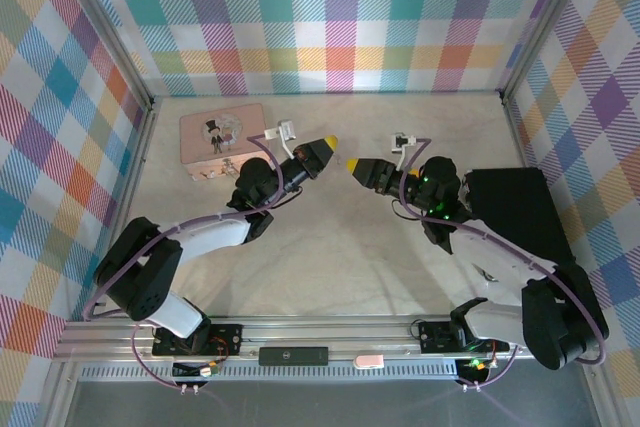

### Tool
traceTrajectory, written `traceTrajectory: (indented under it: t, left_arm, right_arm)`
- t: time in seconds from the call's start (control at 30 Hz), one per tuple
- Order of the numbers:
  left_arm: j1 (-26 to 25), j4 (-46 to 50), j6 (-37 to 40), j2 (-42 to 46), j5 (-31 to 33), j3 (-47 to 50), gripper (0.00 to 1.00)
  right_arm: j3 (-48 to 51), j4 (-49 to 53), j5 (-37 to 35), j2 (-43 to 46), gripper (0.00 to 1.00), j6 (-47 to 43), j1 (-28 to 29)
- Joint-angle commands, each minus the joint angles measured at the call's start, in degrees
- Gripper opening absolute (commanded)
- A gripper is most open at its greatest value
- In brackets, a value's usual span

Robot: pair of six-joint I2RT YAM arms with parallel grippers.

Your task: Unlock a padlock with a key

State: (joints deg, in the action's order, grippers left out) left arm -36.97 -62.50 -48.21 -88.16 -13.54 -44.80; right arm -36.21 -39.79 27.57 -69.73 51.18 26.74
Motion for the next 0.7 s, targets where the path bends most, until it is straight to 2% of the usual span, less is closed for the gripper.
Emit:
traceTrajectory:
  t: [0.0,0.47,0.67]
  left_arm:
    - [-0.29,-12.11,-2.42,-2.29,-1.66,0.99,0.00]
    - [-1.39,-12.95,-2.73,-1.67,-0.52,1.26,0.00]
    - [-1.86,-12.91,-2.86,-1.40,0.42,1.58,0.00]
  right_arm:
    - [0.79,-13.01,2.84,-1.09,0.57,2.52,0.97]
    - [0.57,-14.71,0.33,-4.27,0.47,-0.34,2.90]
    - [0.54,-15.75,0.10,-4.44,0.33,-0.38,2.97]
